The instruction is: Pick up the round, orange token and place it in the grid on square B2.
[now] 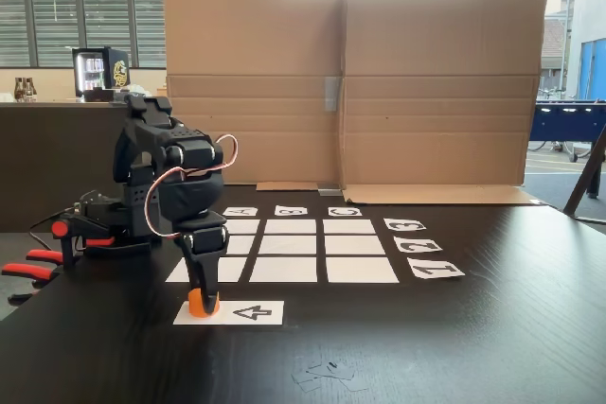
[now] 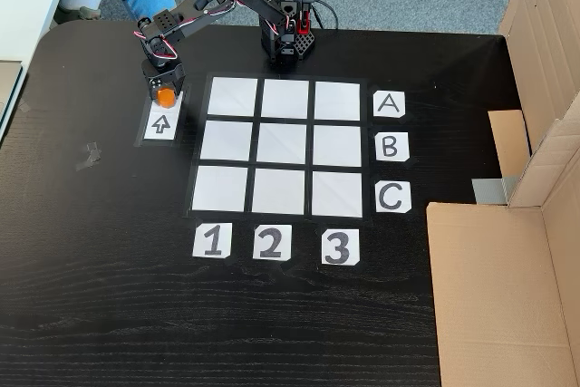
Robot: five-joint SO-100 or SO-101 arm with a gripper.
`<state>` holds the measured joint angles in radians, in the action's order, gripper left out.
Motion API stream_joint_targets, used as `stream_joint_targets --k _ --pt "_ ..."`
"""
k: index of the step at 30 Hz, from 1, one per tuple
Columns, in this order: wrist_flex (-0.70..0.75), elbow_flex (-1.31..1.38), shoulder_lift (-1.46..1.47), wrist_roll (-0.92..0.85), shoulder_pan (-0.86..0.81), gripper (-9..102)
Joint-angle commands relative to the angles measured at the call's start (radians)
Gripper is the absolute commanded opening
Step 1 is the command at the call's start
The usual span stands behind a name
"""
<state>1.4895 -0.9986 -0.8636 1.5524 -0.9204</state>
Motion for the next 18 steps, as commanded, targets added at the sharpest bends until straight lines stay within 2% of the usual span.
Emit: stream_joint_targets --k 1,8,18 --pt "-0.009 0.038 -0.006 0.005 -0.003 -1" --pt "-0.009 0.023 -0.118 -0.003 -0.038 -1" --pt "-0.038 -0.161 -0.5 -0.04 -0.029 -1"
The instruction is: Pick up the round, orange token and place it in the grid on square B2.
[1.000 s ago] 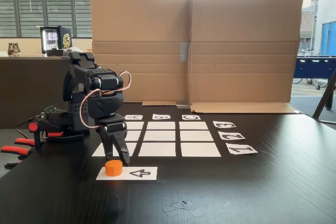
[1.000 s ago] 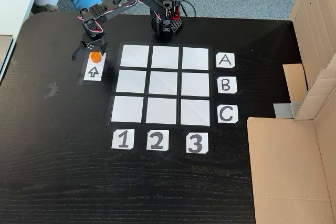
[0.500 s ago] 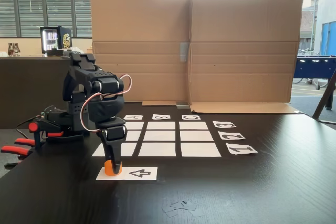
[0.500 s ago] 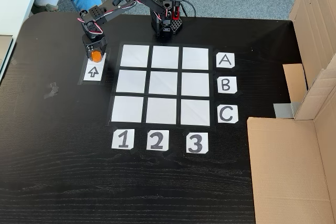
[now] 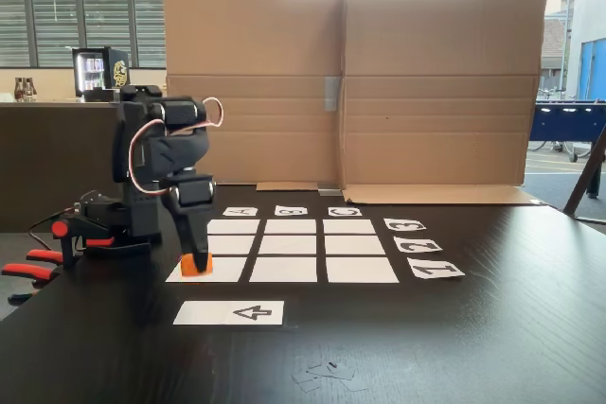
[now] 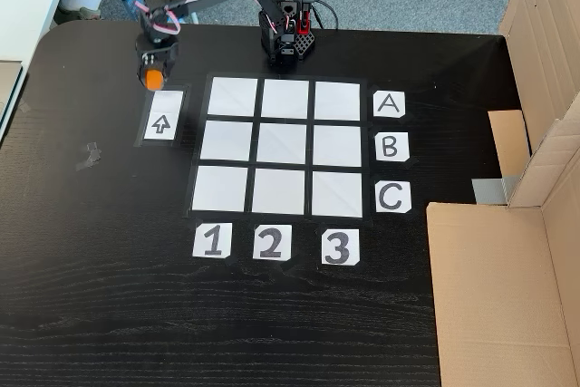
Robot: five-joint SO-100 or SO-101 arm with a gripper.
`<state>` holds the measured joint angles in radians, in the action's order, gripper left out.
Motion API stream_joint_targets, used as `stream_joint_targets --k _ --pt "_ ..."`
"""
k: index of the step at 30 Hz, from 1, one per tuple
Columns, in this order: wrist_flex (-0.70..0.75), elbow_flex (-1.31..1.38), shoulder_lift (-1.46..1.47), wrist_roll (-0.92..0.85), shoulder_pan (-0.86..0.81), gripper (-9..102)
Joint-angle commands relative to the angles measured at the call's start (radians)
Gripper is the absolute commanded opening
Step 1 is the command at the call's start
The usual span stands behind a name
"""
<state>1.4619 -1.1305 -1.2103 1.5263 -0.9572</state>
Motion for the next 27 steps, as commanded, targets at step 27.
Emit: stream_joint_targets --k 27 --pt "0.078 -0.198 -0.661 0.072 0.762 -1"
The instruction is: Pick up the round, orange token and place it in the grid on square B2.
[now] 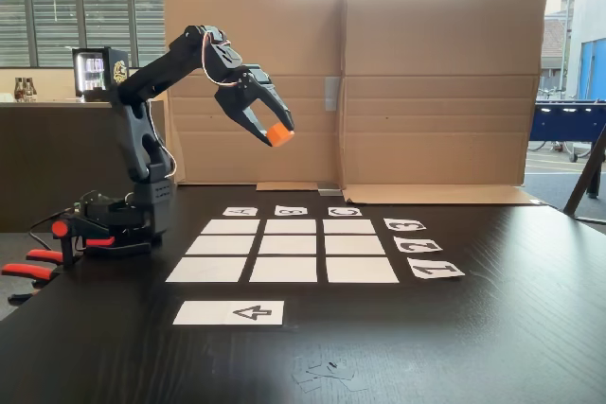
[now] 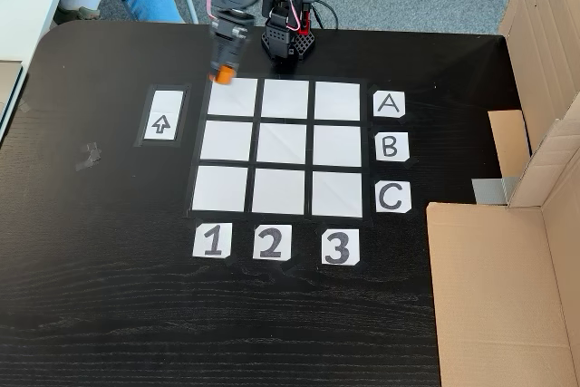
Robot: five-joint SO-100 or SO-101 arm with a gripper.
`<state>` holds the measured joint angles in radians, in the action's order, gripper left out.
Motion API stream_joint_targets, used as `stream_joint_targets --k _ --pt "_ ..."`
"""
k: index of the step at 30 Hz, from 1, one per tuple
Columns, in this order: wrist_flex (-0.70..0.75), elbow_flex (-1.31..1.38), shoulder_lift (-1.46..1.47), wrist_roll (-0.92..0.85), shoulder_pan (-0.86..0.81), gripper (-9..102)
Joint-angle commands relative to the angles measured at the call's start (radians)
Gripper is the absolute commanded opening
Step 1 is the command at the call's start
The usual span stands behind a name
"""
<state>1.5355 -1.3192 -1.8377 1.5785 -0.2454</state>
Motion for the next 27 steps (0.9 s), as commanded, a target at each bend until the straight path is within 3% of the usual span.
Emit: stream_joint_targets --k 1,14,27 --pt "0.005 -0.017 -0.031 0.026 0.074 -1" --pt "-0.003 -0.066 0.106 0.104 0.275 0" --pt "-0.061 -0.166 0.265 0.149 0.281 0"
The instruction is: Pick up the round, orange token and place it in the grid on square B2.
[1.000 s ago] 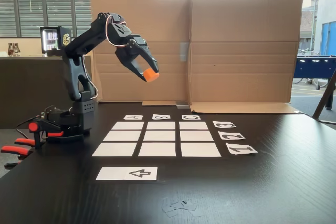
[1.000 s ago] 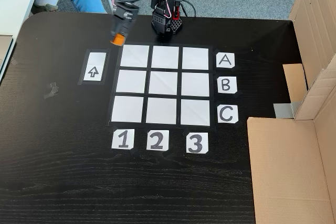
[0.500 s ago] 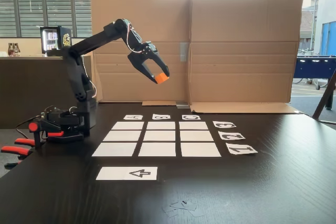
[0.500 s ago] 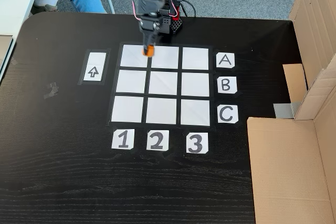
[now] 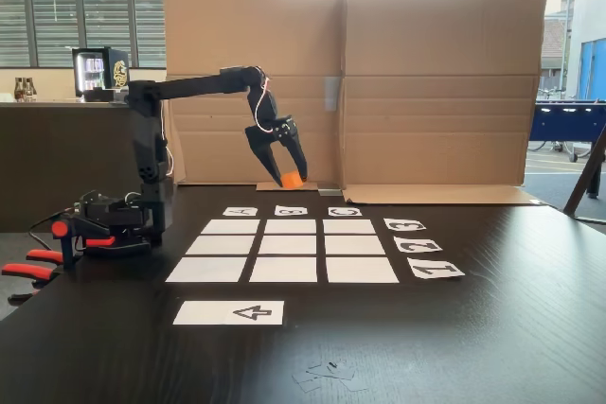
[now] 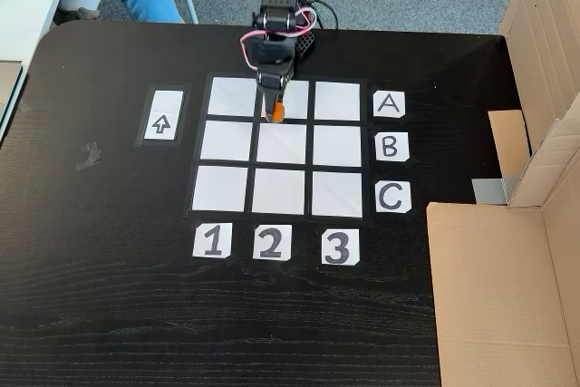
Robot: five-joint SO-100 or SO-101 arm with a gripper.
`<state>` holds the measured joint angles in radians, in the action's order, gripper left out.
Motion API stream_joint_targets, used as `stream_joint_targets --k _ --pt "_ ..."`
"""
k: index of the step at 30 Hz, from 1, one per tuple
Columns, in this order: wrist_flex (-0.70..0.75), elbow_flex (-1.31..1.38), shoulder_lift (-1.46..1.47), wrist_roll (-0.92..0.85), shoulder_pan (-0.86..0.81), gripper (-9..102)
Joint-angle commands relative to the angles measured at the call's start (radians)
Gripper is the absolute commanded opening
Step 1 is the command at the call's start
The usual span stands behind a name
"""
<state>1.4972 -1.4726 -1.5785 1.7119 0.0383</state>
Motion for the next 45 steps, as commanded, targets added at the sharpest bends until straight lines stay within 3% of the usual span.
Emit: stream_joint_targets --k 1,18,42,45 --pt "-0.031 -0.023 0.015 0.017 -0.005 0" --pt "-0.117 -0.156 0.164 0.049 -0.018 0" --pt "-0.187 -0.037 0.364 0.052 0.046 0" --pt "-0.179 -0.054 0.359 0.037 0.057 15"
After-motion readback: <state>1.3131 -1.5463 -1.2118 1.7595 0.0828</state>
